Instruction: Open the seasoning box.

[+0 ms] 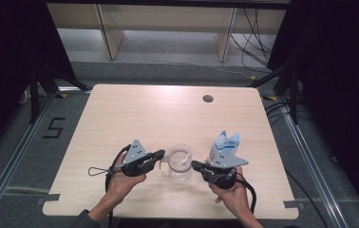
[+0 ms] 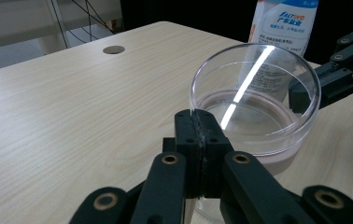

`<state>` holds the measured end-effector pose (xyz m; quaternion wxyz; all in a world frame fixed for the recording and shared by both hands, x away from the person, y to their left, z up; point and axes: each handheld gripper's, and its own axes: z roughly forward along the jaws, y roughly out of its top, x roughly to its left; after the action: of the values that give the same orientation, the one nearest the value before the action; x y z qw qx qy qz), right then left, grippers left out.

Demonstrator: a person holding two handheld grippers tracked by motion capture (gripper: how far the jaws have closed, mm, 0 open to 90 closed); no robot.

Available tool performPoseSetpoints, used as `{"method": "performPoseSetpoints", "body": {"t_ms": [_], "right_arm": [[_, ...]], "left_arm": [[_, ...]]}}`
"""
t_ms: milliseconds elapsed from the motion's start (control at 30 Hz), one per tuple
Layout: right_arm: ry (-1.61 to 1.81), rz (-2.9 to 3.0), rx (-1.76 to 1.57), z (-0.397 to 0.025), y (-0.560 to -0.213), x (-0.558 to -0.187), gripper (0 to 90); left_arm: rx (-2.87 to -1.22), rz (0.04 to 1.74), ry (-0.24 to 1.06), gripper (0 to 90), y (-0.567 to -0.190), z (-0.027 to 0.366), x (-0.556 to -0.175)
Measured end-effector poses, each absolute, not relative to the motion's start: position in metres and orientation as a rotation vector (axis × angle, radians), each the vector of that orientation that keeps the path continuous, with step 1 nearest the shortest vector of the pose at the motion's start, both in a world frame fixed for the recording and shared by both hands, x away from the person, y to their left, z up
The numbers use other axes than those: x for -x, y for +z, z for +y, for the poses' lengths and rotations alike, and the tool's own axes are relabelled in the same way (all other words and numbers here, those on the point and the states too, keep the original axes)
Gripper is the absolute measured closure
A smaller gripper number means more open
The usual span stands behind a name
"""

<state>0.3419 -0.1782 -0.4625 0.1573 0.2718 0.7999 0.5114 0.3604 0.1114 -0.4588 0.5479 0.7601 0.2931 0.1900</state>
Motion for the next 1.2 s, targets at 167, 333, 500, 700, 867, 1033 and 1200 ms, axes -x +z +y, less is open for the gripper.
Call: {"method": "performPoseSetpoints", "body": {"t_ms": [167, 333, 500, 700, 867, 1033, 1200], "right_arm": [[1.483, 2.269, -0.771, -0.173, -0.461, -0.342, 88.6], [1.485, 2.284, -0.76, -0.172, -0.456, -0.343, 88.7], [1.507, 2.286, -0.764, -0.17, -0.451, -0.343, 88.7], [1.501, 2.276, -0.736, -0.167, -0.442, -0.342, 88.6], [1.508, 2.259, -0.733, -0.161, -0.435, -0.341, 88.6], [1.524, 2.254, -0.717, -0.156, -0.432, -0.34, 88.6], [1.536, 2.239, -0.688, -0.149, -0.427, -0.34, 88.5]], "left_arm": [[-1.807, 0.704, 0.444, 80.8, -0.458, 0.114, -0.36], [-1.762, 0.745, 0.419, 64.6, -0.459, 0.125, -0.357], [-1.786, 0.749, 0.444, 54.0, -0.464, 0.133, -0.353], [-1.824, 0.755, 0.466, 38.5, -0.474, 0.141, -0.346], [-1.873, 0.789, 0.487, 26.1, -0.485, 0.144, -0.339], [-1.906, 0.809, 0.483, 22.2, -0.492, 0.146, -0.336], [-1.904, 0.829, 0.471, 20.3, -0.496, 0.147, -0.336]]}}
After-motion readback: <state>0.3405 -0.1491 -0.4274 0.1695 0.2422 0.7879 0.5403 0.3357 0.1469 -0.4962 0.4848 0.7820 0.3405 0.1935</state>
